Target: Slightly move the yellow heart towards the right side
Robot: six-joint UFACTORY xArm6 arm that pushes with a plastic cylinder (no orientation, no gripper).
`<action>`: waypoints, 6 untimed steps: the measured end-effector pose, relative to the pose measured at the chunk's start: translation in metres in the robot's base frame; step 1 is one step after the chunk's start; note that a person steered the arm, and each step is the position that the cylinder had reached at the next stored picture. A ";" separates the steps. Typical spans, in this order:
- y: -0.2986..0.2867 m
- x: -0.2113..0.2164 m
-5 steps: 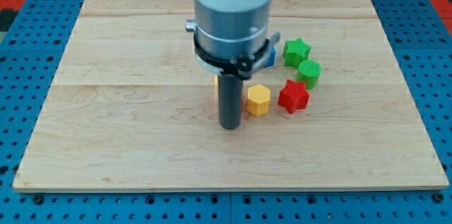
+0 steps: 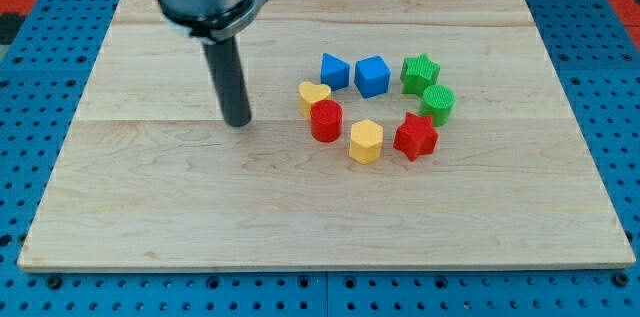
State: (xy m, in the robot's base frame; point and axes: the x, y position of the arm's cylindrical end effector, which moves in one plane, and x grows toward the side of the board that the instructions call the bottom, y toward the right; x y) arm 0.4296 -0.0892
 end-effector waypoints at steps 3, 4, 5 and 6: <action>0.051 -0.023; 0.054 -0.023; 0.054 -0.025; 0.054 -0.026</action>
